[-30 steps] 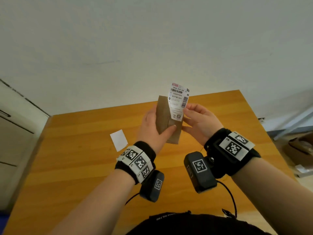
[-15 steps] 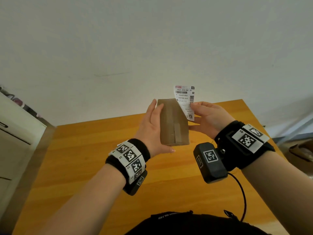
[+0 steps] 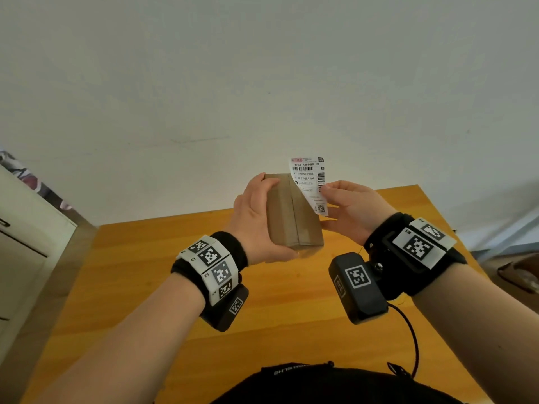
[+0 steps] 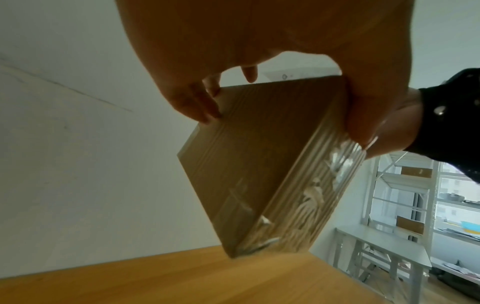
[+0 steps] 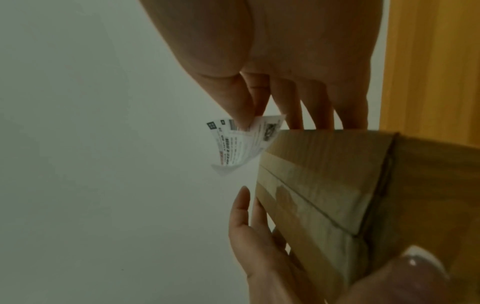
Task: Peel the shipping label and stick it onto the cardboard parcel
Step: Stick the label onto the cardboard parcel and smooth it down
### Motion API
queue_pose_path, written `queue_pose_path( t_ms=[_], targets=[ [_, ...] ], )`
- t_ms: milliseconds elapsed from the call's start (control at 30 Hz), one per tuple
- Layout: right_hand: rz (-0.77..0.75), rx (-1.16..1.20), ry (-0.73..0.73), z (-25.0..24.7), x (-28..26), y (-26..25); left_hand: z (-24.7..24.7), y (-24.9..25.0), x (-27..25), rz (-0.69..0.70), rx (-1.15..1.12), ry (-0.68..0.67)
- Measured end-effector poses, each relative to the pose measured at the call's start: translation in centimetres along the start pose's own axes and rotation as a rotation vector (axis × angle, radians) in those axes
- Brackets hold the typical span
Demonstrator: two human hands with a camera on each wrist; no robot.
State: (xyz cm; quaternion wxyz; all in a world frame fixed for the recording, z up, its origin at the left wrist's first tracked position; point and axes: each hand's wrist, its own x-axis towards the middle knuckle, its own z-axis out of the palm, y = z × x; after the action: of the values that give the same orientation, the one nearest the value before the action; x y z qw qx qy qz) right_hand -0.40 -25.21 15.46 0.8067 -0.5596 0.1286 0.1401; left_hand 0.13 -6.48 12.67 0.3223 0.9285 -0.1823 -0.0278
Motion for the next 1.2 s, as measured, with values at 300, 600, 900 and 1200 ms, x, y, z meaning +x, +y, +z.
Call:
queue_pose_path(
  t_ms=[300, 600, 900, 1200],
  targets=[
    [-0.002, -0.113, 0.003, 1.2, 0.4, -0.3, 0.0, 0.2, 0.3, 0.059, -0.127, 0.068],
    [-0.086, -0.318, 0.073, 2.4, 0.7, -0.4, -0.2, -0.1, 0.8, 0.093, -0.183, 0.120],
    [-0.116, -0.392, 0.124, 2.9, 1.0, -0.1, -0.1, -0.3, 0.8, 0.127, -0.139, 0.161],
    [-0.106, -0.401, 0.131, 2.8, 1.0, 0.1, 0.1, -0.3, 1.0, 0.068, -0.138, 0.126]
  ],
)
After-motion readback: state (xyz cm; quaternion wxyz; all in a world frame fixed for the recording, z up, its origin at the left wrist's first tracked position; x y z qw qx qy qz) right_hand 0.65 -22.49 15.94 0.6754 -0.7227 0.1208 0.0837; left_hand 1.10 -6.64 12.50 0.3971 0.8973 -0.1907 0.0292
